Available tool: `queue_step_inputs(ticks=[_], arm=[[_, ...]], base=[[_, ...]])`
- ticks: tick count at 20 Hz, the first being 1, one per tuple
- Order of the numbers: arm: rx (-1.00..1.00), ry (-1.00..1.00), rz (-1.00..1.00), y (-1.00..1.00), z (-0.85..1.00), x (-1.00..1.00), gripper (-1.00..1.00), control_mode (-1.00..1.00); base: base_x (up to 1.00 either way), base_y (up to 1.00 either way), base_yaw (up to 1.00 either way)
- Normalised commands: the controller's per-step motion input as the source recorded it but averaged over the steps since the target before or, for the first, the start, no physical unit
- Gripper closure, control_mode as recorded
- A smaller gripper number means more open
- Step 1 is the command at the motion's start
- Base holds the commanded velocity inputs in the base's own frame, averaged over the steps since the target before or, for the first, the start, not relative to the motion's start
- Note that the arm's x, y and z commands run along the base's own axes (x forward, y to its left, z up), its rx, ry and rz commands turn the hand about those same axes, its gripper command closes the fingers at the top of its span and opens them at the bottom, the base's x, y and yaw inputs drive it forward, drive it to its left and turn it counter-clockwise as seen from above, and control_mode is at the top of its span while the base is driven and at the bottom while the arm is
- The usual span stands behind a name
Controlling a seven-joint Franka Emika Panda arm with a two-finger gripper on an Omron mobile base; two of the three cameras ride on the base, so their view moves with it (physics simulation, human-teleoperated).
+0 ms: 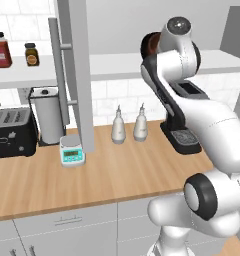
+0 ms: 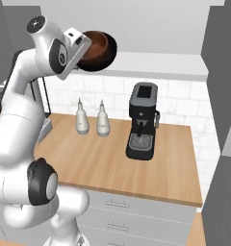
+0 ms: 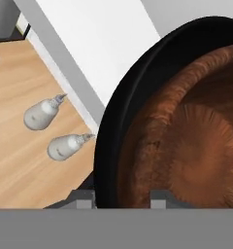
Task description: Pick up the bowls on the counter and stack them on top of one another in the open cabinet. Place the smaller bowl on top of the larger bowl.
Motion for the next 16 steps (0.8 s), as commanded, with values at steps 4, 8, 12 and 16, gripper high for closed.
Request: queue_step_inputs(ticks=[4, 8, 12, 16], arm=[[-0.06, 0.00, 0.00, 0.00, -0.15, 0.77, 1.00, -1.00], [0.00, 0.00, 0.00, 0.00, 0.00, 0.82, 1.00, -1.00], [0.00, 0.00, 0.00, 0.00, 0.00, 0.74, 1.00, -1.00], [0.00, 0.00, 0.00, 0.00, 0.00, 0.56, 1.00, -1.00]], base=[[0.00, 0.00, 0.00], [0.00, 0.00, 0.00], [0.00, 0.00, 0.00], [0.00, 0.00, 0.00]])
